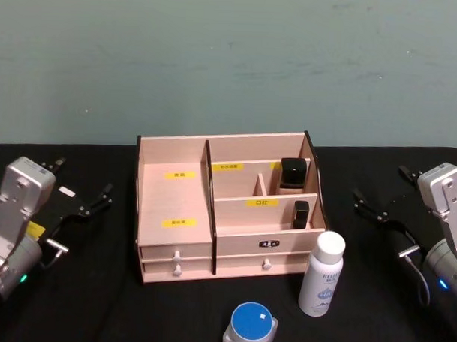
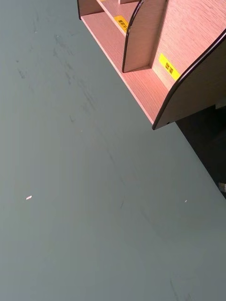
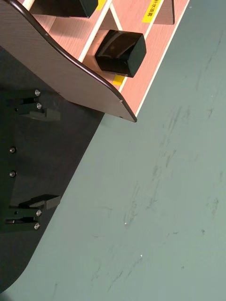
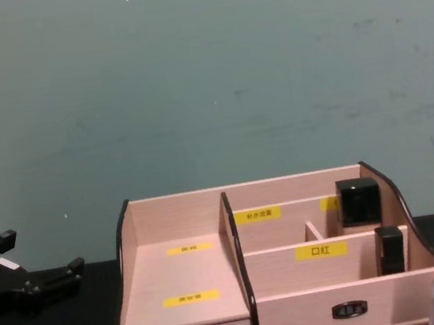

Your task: Pick up the facial cleanser and watermelon frost from the table and place them into the tiered storage box.

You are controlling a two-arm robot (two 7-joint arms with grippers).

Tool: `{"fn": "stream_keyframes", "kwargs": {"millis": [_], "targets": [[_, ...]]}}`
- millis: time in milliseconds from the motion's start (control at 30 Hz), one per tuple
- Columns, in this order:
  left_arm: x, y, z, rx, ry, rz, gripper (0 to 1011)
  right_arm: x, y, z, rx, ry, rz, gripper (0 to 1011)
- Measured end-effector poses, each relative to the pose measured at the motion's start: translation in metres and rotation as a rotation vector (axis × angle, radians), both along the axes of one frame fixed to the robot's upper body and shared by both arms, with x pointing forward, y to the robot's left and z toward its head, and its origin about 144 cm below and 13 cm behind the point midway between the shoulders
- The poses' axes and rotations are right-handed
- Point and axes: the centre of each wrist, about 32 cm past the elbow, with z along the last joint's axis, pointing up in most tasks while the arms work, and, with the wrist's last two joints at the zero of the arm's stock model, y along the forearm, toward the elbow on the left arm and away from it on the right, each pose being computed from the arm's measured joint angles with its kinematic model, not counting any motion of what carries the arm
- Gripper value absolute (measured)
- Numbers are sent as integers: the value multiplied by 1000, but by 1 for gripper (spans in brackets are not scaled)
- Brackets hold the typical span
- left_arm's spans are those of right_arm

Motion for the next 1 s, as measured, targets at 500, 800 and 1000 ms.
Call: {"fn": "stream_keyframes", "kwargs": {"millis": [500, 800, 1000], "targets": [[0, 0, 0, 0, 0, 0, 1010, 0, 0, 0, 0, 0, 0, 1002], [0, 0, 0, 0, 0, 0, 1010, 0, 0, 0, 0, 0, 0, 1002], [0, 0, 0, 0, 0, 0, 1010, 0, 0, 0, 0, 0, 0, 1002]]}}
